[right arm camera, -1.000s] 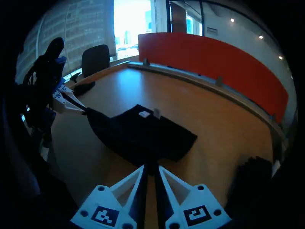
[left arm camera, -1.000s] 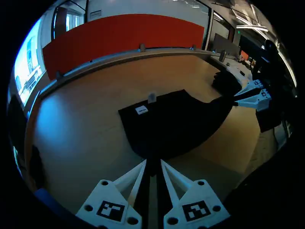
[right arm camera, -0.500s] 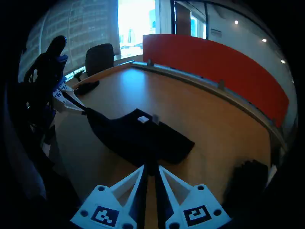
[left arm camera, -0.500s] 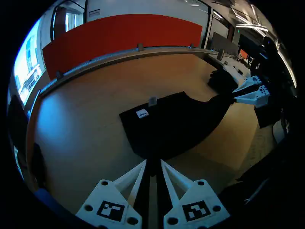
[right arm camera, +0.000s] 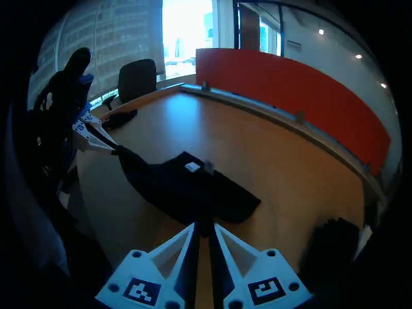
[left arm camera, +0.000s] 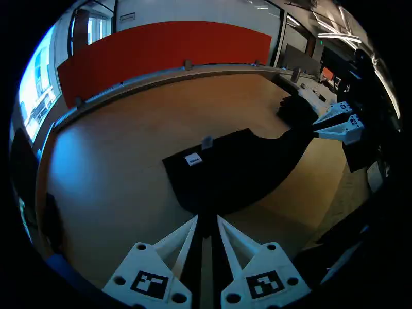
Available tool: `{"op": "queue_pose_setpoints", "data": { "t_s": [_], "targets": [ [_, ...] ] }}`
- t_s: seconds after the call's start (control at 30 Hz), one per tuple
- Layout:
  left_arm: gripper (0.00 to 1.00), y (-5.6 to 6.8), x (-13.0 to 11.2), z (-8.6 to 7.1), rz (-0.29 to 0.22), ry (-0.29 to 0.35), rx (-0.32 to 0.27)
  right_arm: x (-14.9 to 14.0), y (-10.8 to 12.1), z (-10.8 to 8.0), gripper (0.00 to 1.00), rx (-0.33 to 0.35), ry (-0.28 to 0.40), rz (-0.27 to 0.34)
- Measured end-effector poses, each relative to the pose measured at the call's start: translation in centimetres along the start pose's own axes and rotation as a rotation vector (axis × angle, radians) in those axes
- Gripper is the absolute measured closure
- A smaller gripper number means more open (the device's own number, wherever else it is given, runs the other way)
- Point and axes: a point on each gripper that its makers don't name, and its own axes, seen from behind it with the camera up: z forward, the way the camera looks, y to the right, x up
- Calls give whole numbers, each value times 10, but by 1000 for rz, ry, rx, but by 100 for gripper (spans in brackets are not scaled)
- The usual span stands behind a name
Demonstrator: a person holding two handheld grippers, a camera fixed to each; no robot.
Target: Fold towel
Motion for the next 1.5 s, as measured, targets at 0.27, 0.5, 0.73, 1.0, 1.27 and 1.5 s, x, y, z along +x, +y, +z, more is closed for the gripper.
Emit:
{"op": "queue_pose_setpoints", "data": {
  "t_s": [0.27, 0.5, 0.73, 1.0, 1.27, 1.5],
  "targets": [
    [90, 0, 1, 1, 2, -6, -3, -1, 2, 2, 89, 3, -7, 1],
    [90, -4, 8, 9, 2, -10, 1, 3, 10, 10, 89, -3, -14, -9],
    [90, -16, 18, 25, -9, -12, 17, 4, 24, 27, 88, -17, -35, -6],
    [90, -31, 24, 52, -9, -33, 41, 1, 43, 52, 89, -35, -56, 26],
    [90, -41, 29, 80, 0, -52, 43, -8, 58, 70, 89, -50, -89, 49],
    [90, -46, 26, 97, 6, -71, 34, -14, 64, 81, 89, -53, -103, 69]
  ]
}}
